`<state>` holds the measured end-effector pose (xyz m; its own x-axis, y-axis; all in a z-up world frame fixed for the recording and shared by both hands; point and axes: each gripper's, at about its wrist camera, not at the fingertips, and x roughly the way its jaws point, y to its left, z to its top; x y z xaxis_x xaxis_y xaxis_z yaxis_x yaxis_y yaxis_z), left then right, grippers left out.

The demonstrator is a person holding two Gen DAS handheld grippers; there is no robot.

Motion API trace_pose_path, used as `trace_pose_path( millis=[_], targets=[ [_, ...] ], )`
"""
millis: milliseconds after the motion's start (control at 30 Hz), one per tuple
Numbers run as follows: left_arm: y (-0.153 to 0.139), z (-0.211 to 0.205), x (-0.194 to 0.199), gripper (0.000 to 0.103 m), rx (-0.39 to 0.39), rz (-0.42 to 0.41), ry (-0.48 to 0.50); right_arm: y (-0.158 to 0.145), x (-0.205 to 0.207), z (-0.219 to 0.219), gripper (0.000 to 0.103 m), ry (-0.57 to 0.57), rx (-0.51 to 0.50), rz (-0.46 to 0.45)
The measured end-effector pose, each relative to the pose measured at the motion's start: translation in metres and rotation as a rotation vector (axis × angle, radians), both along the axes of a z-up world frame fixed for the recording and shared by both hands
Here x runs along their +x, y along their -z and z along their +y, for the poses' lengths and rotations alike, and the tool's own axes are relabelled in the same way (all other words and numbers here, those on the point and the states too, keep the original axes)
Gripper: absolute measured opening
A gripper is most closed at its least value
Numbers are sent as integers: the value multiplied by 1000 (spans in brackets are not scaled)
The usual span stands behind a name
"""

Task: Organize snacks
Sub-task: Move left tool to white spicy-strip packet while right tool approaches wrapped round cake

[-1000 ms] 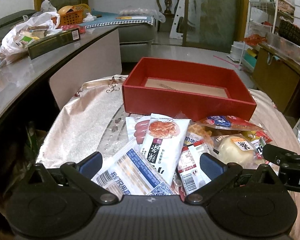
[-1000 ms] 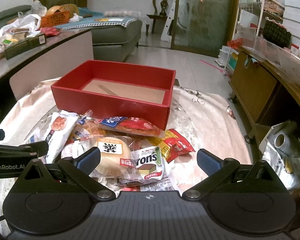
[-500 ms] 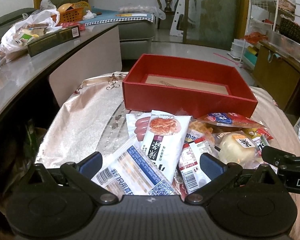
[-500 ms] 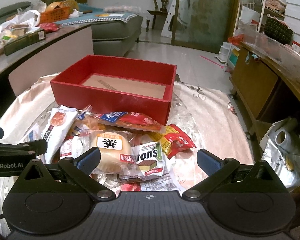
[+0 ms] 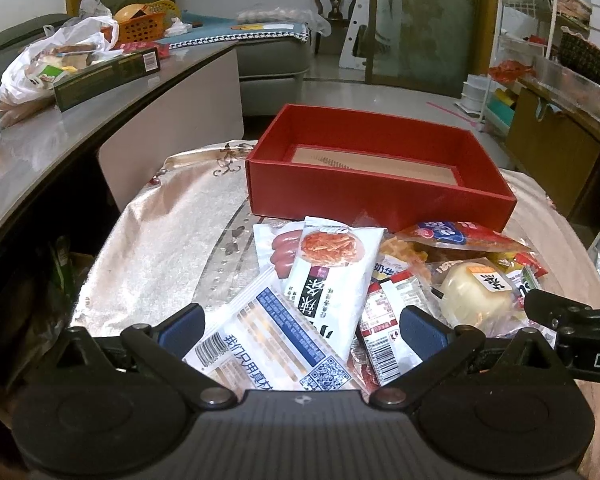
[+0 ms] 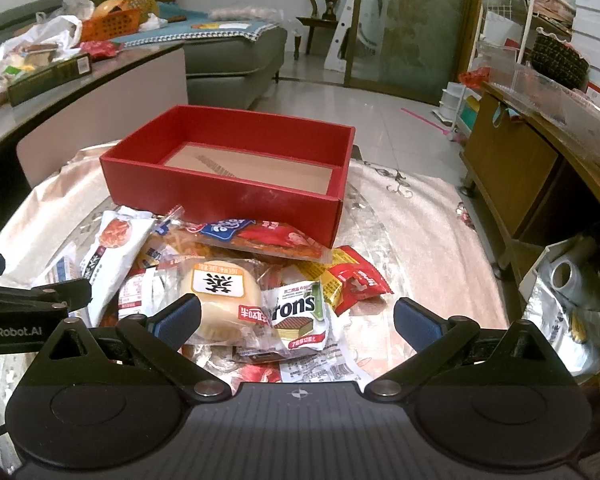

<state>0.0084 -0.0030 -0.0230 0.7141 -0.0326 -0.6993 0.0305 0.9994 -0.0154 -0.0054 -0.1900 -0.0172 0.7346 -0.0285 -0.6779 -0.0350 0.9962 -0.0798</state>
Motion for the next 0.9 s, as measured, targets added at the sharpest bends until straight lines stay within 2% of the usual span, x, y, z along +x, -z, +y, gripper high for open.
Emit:
trace_pose_path(
  millis=[233, 400, 900],
  targets=[
    [0, 5, 3, 99, 30, 11, 1, 1, 2, 4, 103, -31, -4, 18],
    [3, 20, 8, 99, -5, 35, -39, 0, 9, 12, 103, -78, -6, 28],
    [7, 19, 19, 99, 44, 59, -7, 9, 30, 30, 103, -154, -45, 74]
  ],
)
